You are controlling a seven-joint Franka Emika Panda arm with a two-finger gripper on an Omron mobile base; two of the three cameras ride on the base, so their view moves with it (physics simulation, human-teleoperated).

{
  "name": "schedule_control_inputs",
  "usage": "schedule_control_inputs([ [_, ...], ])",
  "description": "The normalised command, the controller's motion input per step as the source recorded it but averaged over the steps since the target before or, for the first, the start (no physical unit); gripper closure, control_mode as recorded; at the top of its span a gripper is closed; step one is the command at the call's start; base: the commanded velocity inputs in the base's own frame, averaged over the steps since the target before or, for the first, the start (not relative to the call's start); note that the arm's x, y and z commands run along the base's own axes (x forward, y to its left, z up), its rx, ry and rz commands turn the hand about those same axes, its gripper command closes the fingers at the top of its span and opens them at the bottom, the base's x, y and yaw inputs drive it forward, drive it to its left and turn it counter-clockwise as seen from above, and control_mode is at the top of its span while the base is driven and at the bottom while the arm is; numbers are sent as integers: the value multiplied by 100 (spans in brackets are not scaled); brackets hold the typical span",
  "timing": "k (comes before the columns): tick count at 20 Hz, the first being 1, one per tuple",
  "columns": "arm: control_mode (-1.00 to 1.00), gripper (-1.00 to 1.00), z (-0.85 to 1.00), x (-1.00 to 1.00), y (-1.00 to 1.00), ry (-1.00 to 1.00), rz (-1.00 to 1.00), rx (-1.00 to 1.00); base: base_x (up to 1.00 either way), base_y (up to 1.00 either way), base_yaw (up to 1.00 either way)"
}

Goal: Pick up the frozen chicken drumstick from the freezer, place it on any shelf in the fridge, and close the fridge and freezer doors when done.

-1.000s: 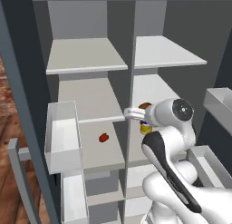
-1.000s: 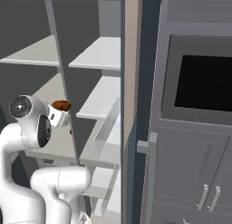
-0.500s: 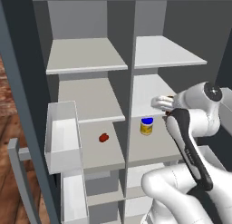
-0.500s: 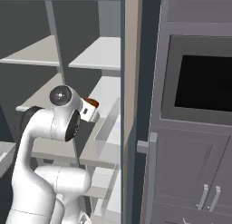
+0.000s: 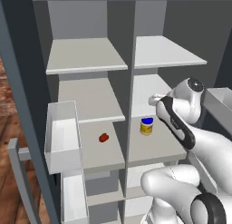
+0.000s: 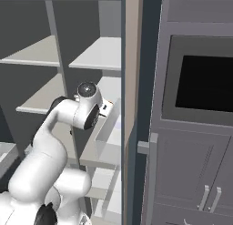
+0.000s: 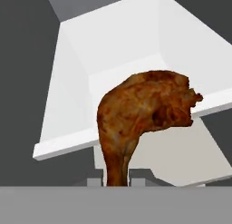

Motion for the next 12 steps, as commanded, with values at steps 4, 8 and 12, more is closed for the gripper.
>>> schedule_control_inputs([
  [4, -100, 100, -30, 84, 2, 7, -1, -8, 0, 0, 0],
  [8, -100, 100, -41, 78, 0, 0, 0, -6, 0, 0, 0],
  [12, -100, 100, -53, 71, 0, 1, 0, -7, 0, 0, 0],
])
